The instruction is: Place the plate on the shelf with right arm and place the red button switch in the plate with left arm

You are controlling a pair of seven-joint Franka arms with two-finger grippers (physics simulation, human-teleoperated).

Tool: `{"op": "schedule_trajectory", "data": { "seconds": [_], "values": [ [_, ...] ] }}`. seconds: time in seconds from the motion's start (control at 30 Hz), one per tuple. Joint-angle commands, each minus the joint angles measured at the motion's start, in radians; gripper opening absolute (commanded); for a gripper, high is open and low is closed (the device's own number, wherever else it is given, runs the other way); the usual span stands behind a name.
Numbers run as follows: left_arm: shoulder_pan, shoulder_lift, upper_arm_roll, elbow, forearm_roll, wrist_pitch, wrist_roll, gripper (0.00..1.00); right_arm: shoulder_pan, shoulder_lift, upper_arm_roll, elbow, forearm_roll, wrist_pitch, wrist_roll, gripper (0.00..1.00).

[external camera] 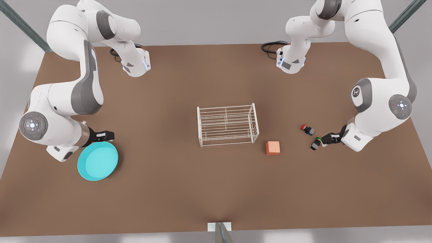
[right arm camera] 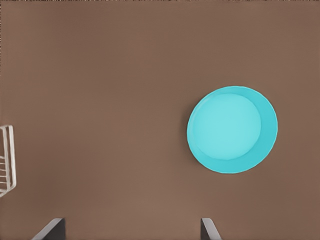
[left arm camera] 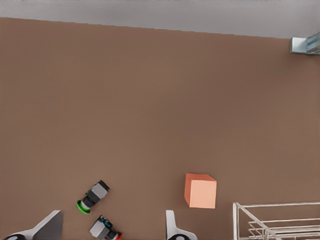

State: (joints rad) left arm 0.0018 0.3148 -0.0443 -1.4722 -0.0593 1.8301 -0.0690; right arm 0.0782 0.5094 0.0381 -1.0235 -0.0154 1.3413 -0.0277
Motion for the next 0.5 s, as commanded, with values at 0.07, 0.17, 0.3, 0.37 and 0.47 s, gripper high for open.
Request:
{"op": "schedule_trajectory", "data": {
  "seconds": [0.07, 0.17, 0.3, 0.37, 0.47],
  "values": [
    [0.004, 0.000, -0.002, 0.001, 0.001, 0.037, -0.037, 1.00, -0.011, 0.001, -0.004, -0.035, 0.014, 0.038, -0.021, 1.00],
    [0.073, 0.000, 0.001, -0.063, -0.059, 0.009, -0.035, 1.00, -0.051, 0.035, -0.061, -0.129, 0.078, 0.164, -0.112, 1.00],
    [0.012, -0.051, -0.008, -0.184, 0.030, 0.055, -0.156, 1.00, -0.057, 0.103, -0.121, -0.141, 0.075, 0.164, -0.262, 1.00],
    [0.010, -0.187, -0.015, -0.444, 0.038, 0.262, -0.252, 1.00, -0.110, 0.158, -0.129, -0.141, 0.083, 0.216, -0.278, 1.00],
    [0.003, -0.249, -0.017, -0.530, 0.041, 0.256, -0.337, 1.00, -0.202, 0.205, -0.132, -0.144, 0.209, 0.245, -0.347, 1.00]
  ]
}}
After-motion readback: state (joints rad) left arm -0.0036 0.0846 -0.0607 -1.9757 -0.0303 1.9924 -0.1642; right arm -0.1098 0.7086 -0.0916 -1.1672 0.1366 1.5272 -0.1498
